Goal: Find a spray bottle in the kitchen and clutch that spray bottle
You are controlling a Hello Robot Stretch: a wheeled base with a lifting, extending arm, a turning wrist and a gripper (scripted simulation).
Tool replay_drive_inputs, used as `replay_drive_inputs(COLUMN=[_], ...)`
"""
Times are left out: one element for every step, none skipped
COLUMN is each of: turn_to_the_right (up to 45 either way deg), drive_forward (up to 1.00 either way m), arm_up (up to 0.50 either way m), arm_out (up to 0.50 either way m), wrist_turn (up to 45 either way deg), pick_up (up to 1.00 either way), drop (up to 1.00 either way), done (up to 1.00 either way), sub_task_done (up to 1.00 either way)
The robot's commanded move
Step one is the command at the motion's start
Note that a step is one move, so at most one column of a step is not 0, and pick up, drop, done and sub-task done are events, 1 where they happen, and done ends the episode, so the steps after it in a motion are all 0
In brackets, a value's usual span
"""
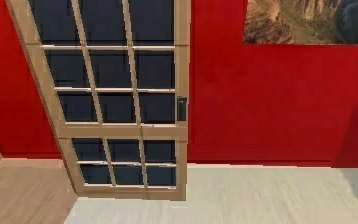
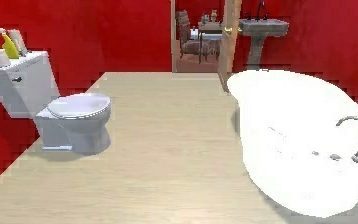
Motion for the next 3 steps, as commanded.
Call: replay_drive_inputs(turn_to_the_right=[-45.0, -15.0, 0.0], drive_forward=[0.0, 0.0, 1.0], arm_up=[0.0, 0.0, 0.0], arm_out=[0.0, 0.0, 0.0], wrist_turn=[0.0, 0.0, 0.0], pick_up=[0.0, 0.0, 0.0], drop=[0.0, 0.0, 0.0], done=[0.0, 0.0, 0.0], sub_task_done=[0.0, 0.0, 0.0])
